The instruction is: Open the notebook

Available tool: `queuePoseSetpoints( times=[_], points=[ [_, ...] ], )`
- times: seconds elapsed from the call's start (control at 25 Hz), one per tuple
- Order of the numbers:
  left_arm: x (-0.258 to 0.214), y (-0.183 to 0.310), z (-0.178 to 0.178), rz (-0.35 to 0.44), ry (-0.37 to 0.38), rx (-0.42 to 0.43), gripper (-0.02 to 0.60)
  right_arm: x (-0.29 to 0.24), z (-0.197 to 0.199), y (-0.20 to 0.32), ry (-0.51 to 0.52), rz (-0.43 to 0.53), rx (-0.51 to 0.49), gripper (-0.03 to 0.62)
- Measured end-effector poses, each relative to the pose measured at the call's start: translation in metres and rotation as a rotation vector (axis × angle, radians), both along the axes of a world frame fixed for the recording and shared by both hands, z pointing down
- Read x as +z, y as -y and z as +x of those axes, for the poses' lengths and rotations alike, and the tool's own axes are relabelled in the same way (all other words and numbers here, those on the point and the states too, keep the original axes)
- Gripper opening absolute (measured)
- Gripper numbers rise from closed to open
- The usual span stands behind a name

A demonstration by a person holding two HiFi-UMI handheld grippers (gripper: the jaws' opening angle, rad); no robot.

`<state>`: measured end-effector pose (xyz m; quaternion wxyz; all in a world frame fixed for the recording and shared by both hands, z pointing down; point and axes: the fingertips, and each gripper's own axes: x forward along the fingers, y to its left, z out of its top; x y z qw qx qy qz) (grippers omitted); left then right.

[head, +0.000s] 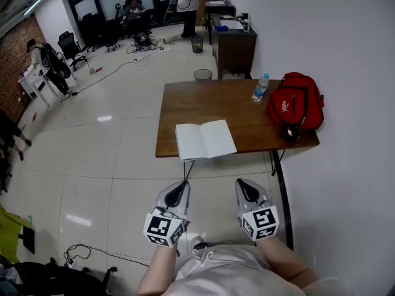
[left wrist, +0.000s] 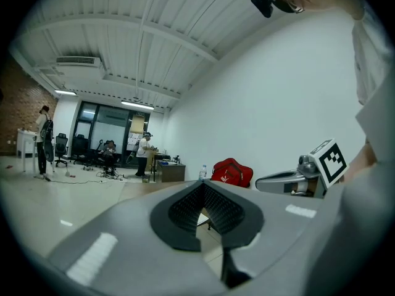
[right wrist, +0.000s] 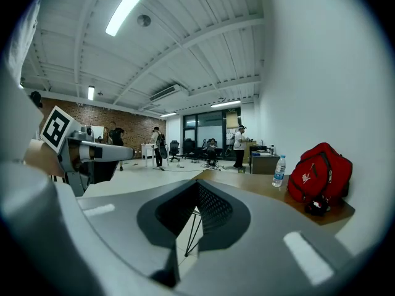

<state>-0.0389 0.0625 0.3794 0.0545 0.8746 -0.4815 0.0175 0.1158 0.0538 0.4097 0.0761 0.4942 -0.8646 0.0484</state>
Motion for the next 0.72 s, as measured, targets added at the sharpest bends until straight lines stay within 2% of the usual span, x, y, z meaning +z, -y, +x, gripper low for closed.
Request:
queuePoseSetpoints(
  times=[0.28, 0.72],
  points=[
    [0.0007, -0.0034, 0.0086, 0.005, 0.000, 0.016, 0.006, -0.0022, 0.0034, -0.0024, 0.013, -0.006, -0.001, 0.005],
    [0.0007, -0.0027, 0.0035, -0.001, -0.006, 0.009, 0.006, -0.0034, -0.0037, -0.0017, 0.007, -0.012, -0.014, 0.005]
  ],
)
